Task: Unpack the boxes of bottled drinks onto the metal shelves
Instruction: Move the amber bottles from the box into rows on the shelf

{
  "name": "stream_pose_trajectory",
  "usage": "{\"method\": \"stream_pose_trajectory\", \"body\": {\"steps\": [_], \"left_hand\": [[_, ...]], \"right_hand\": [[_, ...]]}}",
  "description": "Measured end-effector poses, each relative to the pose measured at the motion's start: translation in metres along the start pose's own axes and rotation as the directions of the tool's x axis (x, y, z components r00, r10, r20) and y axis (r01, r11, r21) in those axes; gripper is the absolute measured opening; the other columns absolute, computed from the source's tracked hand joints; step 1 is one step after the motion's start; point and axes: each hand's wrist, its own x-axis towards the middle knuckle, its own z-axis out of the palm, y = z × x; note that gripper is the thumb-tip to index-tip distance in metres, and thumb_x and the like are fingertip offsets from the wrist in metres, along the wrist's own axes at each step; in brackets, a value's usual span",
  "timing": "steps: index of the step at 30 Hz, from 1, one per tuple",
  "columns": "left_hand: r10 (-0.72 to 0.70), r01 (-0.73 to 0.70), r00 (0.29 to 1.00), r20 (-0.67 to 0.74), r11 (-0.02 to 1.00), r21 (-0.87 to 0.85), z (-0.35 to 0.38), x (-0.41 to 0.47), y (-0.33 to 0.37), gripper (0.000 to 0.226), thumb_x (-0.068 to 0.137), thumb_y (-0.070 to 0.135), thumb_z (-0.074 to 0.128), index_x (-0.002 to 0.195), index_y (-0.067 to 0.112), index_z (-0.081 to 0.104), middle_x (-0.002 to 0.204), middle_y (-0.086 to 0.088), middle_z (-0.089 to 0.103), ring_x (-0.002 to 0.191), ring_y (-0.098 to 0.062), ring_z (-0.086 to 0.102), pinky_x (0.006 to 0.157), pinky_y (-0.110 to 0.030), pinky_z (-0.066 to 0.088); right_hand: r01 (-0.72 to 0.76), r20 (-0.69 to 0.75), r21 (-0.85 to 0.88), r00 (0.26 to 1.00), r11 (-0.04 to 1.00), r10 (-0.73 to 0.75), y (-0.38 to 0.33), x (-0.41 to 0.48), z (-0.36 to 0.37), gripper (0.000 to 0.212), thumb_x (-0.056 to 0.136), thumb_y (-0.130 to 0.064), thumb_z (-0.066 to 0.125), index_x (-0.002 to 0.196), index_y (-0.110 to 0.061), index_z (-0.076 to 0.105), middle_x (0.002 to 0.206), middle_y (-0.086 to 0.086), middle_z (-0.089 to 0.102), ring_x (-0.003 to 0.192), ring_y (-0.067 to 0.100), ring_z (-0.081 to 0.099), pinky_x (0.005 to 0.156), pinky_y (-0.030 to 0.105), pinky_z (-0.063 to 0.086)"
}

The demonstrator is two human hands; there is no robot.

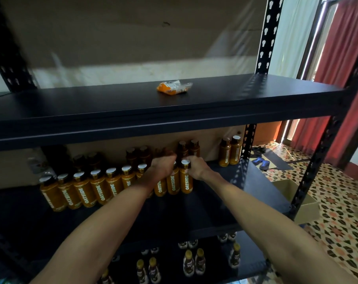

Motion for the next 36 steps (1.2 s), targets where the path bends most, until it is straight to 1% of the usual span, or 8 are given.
{"method": "stream_pose_trajectory", "body": {"steps": [4,8,11,15,20,26,32,36], "left_hand": [[0.005,-0.006,0.999,-0.051,1.0,-0.023,0.004,-0.006,0.003,0.04,0.092,0.018,0.066,0.13,0.019,0.052,0.127,-0.003,0.06,0.12,-0.021,0.056,0.092,-0.033,0.044],[0.024,-0.01,0.99,-0.136,0.995,0.097,0.006,-0.014,0.003,0.029,0.095,0.021,0.061,0.124,0.023,0.058,0.122,-0.002,0.063,0.111,-0.019,0.061,0.089,-0.034,0.05],[0.051,-0.018,0.983,-0.176,0.983,0.181,0.014,-0.025,0.004,0.047,0.094,0.022,0.06,0.14,0.023,0.048,0.139,-0.003,0.053,0.126,-0.022,0.052,0.105,-0.042,0.039],[0.051,0.006,0.942,-0.332,0.986,0.168,0.037,-0.051,0.004,0.062,0.093,0.029,0.056,0.151,0.021,0.032,0.15,-0.006,0.039,0.14,-0.025,0.035,0.114,-0.048,0.026],[0.087,-0.061,0.914,-0.397,0.995,0.078,0.086,-0.089,-0.003,0.06,0.095,0.035,0.056,0.149,0.017,0.038,0.158,-0.01,0.03,0.146,-0.03,0.029,0.11,-0.055,0.037],[0.08,-0.087,0.971,-0.226,0.996,-0.022,0.151,-0.141,0.006,0.057,0.104,0.043,0.027,0.156,0.021,0.022,0.166,-0.003,0.008,0.153,-0.021,0.008,0.121,-0.048,0.018],[0.099,-0.095,0.972,-0.215,0.995,0.03,0.2,-0.198,0.02,0.059,0.101,0.044,0.03,0.154,0.018,0.032,0.163,-0.009,0.021,0.148,-0.026,0.027,0.114,-0.051,0.031],[0.11,-0.103,0.98,-0.165,0.993,0.052,0.234,-0.235,0.026,0.061,0.102,0.044,0.028,0.158,0.019,0.022,0.166,-0.009,0.011,0.152,-0.027,0.016,0.118,-0.051,0.021]], "right_hand": [[0.0,-0.013,0.026,1.0,1.0,0.0,0.003,0.001,0.003,0.05,0.085,-0.021,0.072,0.131,-0.035,0.059,0.132,0.004,0.06,0.117,0.025,0.062,0.099,0.044,0.053],[-0.001,-0.014,0.042,1.0,0.999,0.001,-0.004,-0.008,0.0,0.054,0.092,-0.015,0.067,0.141,-0.03,0.052,0.14,0.004,0.055,0.127,0.026,0.056,0.106,0.045,0.048],[0.038,-0.014,0.046,0.999,0.998,-0.037,-0.001,-0.02,0.004,0.053,0.097,-0.019,0.06,0.146,-0.031,0.044,0.147,0.004,0.048,0.137,0.027,0.047,0.112,0.05,0.041],[0.115,-0.242,0.004,0.964,0.993,-0.111,0.013,-0.055,0.012,0.064,0.1,-0.04,0.057,0.156,-0.031,0.027,0.159,0.006,0.03,0.145,0.029,0.029,0.115,0.058,0.03],[0.166,-0.365,-0.02,0.917,0.986,-0.161,0.032,-0.107,0.038,0.061,0.106,-0.04,0.043,0.161,-0.032,0.017,0.168,0.008,0.011,0.154,0.026,0.013,0.124,0.051,0.016],[0.2,-0.215,-0.262,0.941,0.944,-0.26,0.059,-0.172,0.083,0.056,0.108,-0.045,0.027,0.161,-0.033,0.013,0.169,-0.002,-0.004,0.156,0.016,-0.005,0.126,0.044,-0.001],[0.28,-0.109,-0.412,0.929,0.867,-0.353,0.072,-0.237,0.134,0.059,0.107,-0.049,0.024,0.16,-0.034,0.003,0.169,0.002,-0.01,0.154,0.016,-0.016,0.122,0.044,-0.009],[0.279,-0.014,-0.403,0.95,0.872,-0.311,0.089,-0.279,0.169,0.059,0.107,-0.05,0.018,0.158,-0.039,-0.009,0.168,0.001,-0.012,0.155,0.019,-0.015,0.122,0.047,-0.007]]}}
